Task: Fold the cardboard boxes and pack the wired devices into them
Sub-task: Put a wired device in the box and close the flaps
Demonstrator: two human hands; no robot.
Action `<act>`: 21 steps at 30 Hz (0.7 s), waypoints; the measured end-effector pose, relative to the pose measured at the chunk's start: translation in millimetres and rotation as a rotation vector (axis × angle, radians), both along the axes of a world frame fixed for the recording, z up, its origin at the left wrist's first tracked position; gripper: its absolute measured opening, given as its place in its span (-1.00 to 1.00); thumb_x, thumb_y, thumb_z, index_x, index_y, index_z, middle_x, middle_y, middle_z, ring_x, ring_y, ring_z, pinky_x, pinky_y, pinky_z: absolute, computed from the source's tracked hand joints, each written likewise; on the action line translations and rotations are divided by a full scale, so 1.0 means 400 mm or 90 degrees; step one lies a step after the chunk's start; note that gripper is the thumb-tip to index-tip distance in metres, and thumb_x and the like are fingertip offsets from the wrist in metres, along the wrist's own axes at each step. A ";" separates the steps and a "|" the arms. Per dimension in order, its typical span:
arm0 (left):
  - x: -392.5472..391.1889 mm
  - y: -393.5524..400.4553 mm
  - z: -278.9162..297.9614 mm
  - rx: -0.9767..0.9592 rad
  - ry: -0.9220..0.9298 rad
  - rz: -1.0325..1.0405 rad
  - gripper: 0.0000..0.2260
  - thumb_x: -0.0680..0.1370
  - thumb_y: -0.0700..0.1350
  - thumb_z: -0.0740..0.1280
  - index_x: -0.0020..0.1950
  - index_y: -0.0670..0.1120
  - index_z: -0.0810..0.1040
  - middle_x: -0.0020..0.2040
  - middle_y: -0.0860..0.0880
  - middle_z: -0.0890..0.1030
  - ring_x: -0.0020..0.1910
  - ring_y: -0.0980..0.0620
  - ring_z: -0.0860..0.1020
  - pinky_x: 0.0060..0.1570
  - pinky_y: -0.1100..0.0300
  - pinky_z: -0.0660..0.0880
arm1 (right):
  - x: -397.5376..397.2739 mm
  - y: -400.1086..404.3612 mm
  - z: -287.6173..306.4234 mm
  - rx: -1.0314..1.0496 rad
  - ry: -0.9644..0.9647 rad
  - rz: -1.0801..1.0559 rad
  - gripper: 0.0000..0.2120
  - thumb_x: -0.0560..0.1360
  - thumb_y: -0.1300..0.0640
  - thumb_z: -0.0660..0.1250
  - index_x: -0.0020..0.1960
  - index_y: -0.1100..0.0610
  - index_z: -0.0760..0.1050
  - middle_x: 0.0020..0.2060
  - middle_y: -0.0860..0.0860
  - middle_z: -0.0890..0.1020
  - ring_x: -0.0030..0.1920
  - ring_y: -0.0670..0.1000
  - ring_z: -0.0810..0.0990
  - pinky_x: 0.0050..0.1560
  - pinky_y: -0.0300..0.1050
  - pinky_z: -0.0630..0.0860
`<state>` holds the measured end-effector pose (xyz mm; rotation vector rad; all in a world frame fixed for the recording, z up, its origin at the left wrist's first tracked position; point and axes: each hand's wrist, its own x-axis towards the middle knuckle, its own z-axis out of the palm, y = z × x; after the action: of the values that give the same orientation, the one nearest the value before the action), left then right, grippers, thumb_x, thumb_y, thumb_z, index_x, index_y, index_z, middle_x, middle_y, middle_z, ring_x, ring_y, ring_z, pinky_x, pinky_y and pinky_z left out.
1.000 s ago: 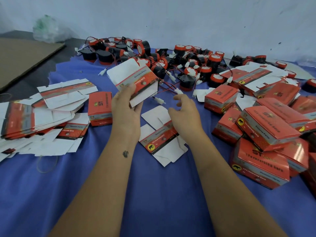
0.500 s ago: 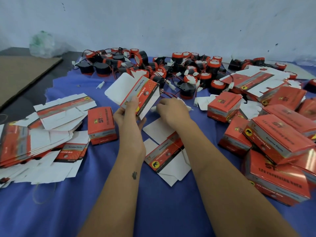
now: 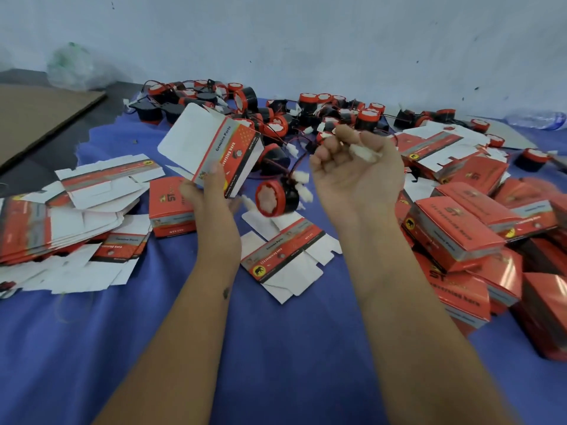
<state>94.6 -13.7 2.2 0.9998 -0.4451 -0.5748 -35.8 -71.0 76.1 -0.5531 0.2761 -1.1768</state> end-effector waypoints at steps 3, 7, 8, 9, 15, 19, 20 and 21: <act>-0.011 0.008 -0.004 0.022 -0.027 -0.044 -0.69 0.61 0.17 0.23 0.29 0.09 0.32 0.35 -0.04 0.51 0.21 -0.05 0.61 0.05 0.05 0.61 | -0.020 0.005 -0.058 0.074 0.041 -0.019 -0.78 0.52 0.22 0.17 -0.09 0.26 0.58 -0.28 0.10 0.60 -0.27 0.03 0.58 -0.11 -0.14 0.55; -0.023 0.010 -0.004 0.064 -0.064 -0.062 -0.66 0.43 0.23 0.29 0.11 0.14 0.31 0.22 0.00 0.57 0.19 -0.06 0.61 0.16 -0.10 0.58 | -0.033 -0.001 -0.141 -0.056 0.492 -0.226 -0.73 0.56 0.34 0.15 -0.04 0.17 0.62 -0.19 0.00 0.65 -0.20 -0.11 0.58 -0.12 -0.27 0.53; -0.022 0.008 -0.006 0.067 -0.068 -0.068 -0.65 0.43 0.23 0.30 0.12 0.13 0.32 0.20 0.01 0.59 0.17 -0.03 0.62 0.15 -0.09 0.59 | -0.036 -0.002 -0.159 -0.123 0.620 -0.258 -0.73 0.57 0.33 0.15 0.02 0.14 0.61 -0.10 -0.01 0.64 -0.17 -0.16 0.56 -0.11 -0.30 0.50; -0.021 0.006 -0.009 0.068 -0.073 -0.073 -0.64 0.43 0.23 0.30 0.12 0.13 0.32 0.18 0.03 0.60 0.16 0.00 0.63 0.13 -0.07 0.60 | -0.038 -0.002 -0.174 -0.197 0.732 -0.278 -0.74 0.59 0.29 0.15 0.09 0.12 0.60 -0.01 -0.01 0.63 -0.12 -0.17 0.55 -0.07 -0.29 0.49; -0.015 0.000 -0.020 0.067 -0.113 -0.037 -0.66 0.45 0.26 0.28 0.12 0.14 0.35 0.03 0.13 0.64 -0.02 0.17 0.65 -0.05 0.17 0.60 | -0.017 0.014 -0.193 -0.557 1.027 -0.340 -0.61 0.55 0.27 0.23 0.36 0.11 0.35 0.10 0.04 0.57 0.04 0.14 0.54 -0.08 0.02 0.41; -0.018 0.002 -0.012 0.062 -0.123 -0.012 -0.66 0.44 0.23 0.29 0.11 0.10 0.36 0.05 0.10 0.60 -0.04 0.22 0.63 -0.01 0.21 0.58 | -0.007 0.025 -0.194 -0.741 1.068 -0.269 -0.42 0.47 0.16 0.29 0.48 0.05 0.27 0.18 0.05 0.49 0.16 0.12 0.45 0.11 -0.01 0.36; -0.017 0.002 -0.013 0.054 -0.110 -0.011 -0.64 0.45 0.22 0.30 0.12 0.08 0.36 0.09 0.05 0.60 0.01 0.17 0.64 0.03 0.18 0.59 | -0.005 0.030 -0.199 -0.782 1.063 -0.232 -0.36 0.42 0.10 0.32 0.48 0.03 0.27 0.15 0.03 0.45 0.14 0.09 0.41 0.11 -0.04 0.33; -0.015 0.001 -0.012 0.048 -0.097 -0.013 -0.63 0.44 0.21 0.30 0.14 0.07 0.35 0.13 0.01 0.60 0.06 0.12 0.64 0.06 0.14 0.60 | -0.002 0.035 -0.203 -0.797 1.045 -0.192 -0.31 0.38 0.05 0.34 0.48 0.02 0.25 0.12 0.00 0.41 0.12 0.06 0.37 0.11 -0.07 0.31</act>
<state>88.6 -13.2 -2.6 1.1172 -0.5722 -0.5382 -36.6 -56.9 -5.0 -2.6253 1.0257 -0.7811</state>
